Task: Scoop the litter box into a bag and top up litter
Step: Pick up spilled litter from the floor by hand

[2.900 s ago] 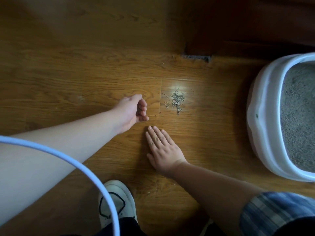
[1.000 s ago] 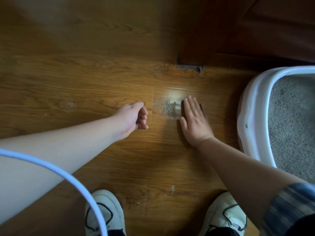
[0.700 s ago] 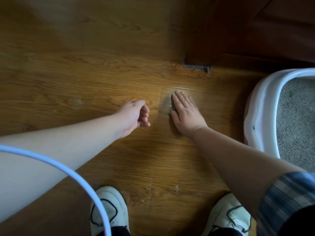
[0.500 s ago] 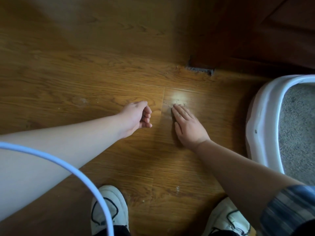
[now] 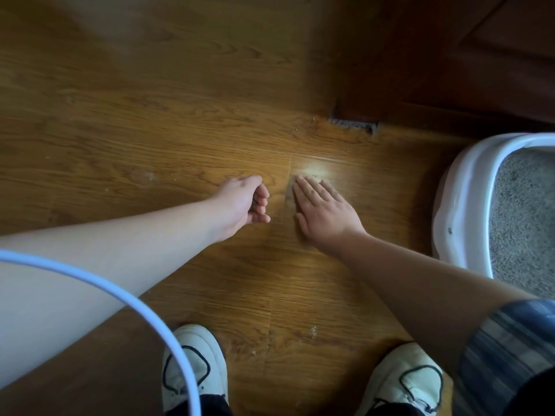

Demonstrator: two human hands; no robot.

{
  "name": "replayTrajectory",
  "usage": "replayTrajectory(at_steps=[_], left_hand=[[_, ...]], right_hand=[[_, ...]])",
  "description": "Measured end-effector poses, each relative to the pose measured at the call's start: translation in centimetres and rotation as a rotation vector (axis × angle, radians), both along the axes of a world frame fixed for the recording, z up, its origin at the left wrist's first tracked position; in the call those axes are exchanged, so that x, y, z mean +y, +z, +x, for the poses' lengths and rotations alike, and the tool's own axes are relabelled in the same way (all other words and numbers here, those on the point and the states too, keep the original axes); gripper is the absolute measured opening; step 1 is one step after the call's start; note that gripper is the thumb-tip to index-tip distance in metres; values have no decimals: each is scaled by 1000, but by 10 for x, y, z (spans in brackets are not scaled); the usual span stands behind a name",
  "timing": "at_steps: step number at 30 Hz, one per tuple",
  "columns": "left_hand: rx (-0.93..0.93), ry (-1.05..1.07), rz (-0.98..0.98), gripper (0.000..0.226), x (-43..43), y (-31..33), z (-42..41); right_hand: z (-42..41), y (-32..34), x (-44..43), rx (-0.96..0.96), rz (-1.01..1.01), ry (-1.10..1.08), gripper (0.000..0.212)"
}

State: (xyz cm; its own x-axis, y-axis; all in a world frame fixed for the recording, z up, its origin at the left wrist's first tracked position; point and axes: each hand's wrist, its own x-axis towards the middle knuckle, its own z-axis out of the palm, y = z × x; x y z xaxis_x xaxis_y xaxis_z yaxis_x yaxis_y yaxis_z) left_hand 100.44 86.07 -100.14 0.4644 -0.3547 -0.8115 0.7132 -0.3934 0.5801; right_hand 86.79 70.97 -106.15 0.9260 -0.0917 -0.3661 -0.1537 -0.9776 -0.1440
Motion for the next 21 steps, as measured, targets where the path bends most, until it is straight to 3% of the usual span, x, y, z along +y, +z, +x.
replayTrajectory(at_steps=[4,9,17,21], left_hand=[[2,-21,-2,33,1,1,-1],[-1,-20,5,32,-1,0,-2],[77,-23,0,33,-5,-2,-8],[107,-47,10,34,-6,-7,-11]], right_hand=[[-22,8,-8,-9,12,-25,62],[12,7,-11,-86,75,-186,60],[-19,-5,2,-76,190,-203,61],[-20,1,-3,-183,332,-290,59]])
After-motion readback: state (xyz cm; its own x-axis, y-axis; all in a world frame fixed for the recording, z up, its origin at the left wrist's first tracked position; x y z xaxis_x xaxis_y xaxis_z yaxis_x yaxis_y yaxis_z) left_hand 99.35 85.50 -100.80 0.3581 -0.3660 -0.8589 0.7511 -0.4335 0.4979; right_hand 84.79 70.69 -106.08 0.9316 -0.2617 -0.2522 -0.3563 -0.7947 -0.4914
